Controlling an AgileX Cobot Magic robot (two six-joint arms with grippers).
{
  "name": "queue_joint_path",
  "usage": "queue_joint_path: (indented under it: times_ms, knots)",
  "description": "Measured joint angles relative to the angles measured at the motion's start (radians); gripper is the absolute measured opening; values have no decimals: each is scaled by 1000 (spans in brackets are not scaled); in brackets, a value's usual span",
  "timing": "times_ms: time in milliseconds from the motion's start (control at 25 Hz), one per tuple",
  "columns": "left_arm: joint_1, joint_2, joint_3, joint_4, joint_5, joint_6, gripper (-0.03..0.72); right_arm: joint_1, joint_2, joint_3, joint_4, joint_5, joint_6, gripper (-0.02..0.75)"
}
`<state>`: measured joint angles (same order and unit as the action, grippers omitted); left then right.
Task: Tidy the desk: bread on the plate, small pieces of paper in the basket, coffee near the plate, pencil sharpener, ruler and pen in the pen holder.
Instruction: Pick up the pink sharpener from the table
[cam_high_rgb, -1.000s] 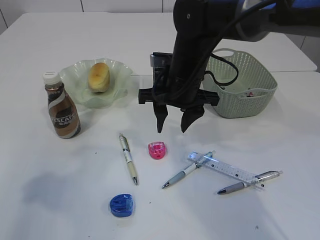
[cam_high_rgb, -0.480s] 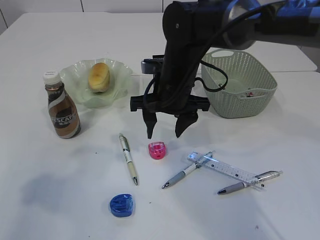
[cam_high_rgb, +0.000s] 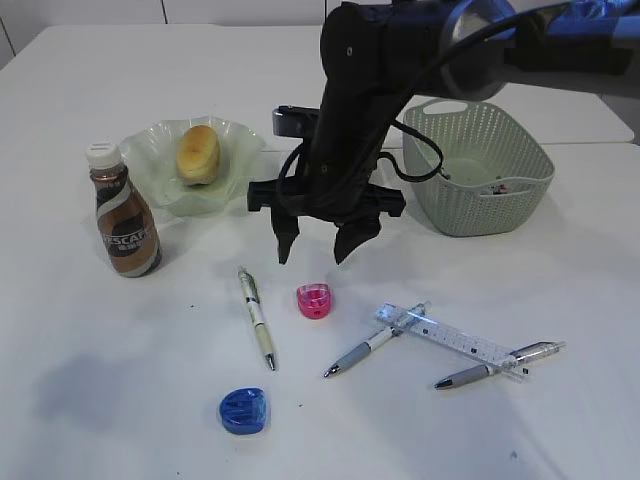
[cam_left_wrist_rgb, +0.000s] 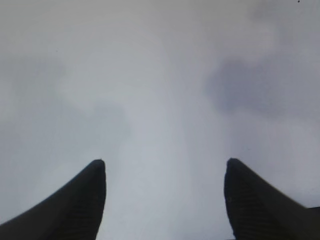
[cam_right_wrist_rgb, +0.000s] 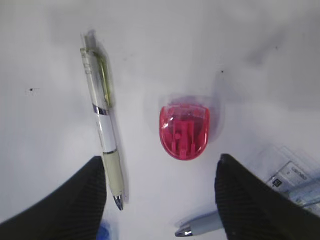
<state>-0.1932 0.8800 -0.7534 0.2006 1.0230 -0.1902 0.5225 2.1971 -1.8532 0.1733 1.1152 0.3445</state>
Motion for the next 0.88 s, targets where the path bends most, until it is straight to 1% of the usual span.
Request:
queue_joint_path:
  times_ms: [560,760,880]
  knots:
    - [0,0,0,10,4,0,520,1,54,-6,-23,-17,-15,532]
    - [0,0,0,14,5,0,520,24,90,-44,-41,-11,-13,533]
    - [0,0,0,28,5,0,520,35,119,-91,-86,22,6,533]
